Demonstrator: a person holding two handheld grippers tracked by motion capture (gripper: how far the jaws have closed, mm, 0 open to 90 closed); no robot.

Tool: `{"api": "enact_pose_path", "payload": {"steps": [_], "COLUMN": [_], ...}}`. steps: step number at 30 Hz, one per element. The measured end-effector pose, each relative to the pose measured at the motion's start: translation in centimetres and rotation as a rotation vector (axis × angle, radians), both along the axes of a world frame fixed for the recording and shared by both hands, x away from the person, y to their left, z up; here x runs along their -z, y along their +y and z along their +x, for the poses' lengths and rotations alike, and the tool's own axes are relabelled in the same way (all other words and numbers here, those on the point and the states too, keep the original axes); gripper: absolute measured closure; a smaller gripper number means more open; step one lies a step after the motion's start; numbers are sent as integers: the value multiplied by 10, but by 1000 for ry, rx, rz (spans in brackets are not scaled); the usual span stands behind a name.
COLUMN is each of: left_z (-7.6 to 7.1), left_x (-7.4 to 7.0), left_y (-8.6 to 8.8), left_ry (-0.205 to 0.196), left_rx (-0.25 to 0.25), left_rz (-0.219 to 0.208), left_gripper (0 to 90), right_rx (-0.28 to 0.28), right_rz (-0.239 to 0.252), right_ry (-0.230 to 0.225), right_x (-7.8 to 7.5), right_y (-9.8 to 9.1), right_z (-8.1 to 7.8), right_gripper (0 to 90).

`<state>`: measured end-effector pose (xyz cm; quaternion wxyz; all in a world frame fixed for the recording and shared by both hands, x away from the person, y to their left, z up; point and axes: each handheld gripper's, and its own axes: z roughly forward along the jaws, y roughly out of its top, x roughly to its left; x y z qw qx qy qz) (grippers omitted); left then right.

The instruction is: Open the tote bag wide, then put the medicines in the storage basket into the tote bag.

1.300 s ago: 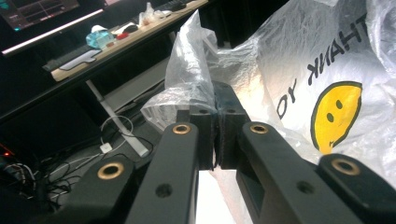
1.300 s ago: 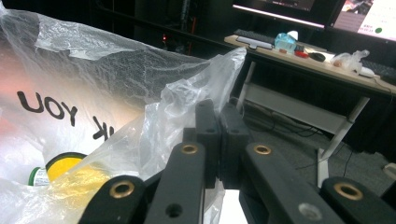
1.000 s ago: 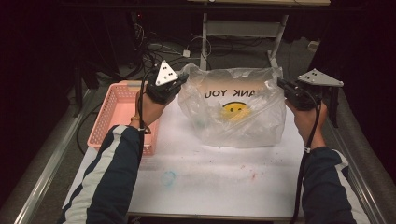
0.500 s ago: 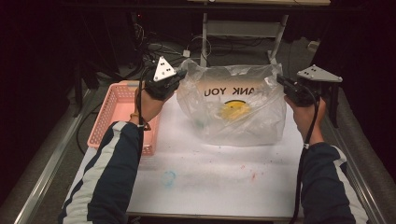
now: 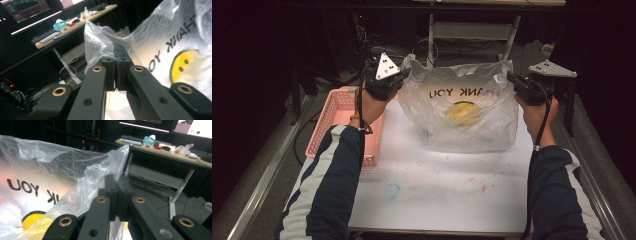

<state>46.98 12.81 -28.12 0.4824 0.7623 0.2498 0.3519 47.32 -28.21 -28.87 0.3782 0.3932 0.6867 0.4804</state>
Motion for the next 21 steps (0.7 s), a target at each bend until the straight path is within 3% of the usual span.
{"api": "enact_pose_path", "payload": {"steps": [5, 10, 18, 21], "left_z": [-7, -8, 3, 6], "left_x": [-6, -5, -1, -8], "left_y": [-3, -5, -19, -23], "left_ry": [-23, -17, -28, -36], "left_rx": [14, 17, 0, 22], "left_rz": [9, 2, -17, -44], "left_gripper": [856, 856, 856, 856], "right_rx": [-16, -29, -6, 1], "right_rz": [6, 6, 1, -9], "right_ry": [-6, -6, -1, -10], "right_x": [-6, -8, -6, -12], "right_y": [-1, 5, 5, 3], "right_z": [-3, -6, 4, 7], "right_gripper": [897, 898, 898, 898]}}
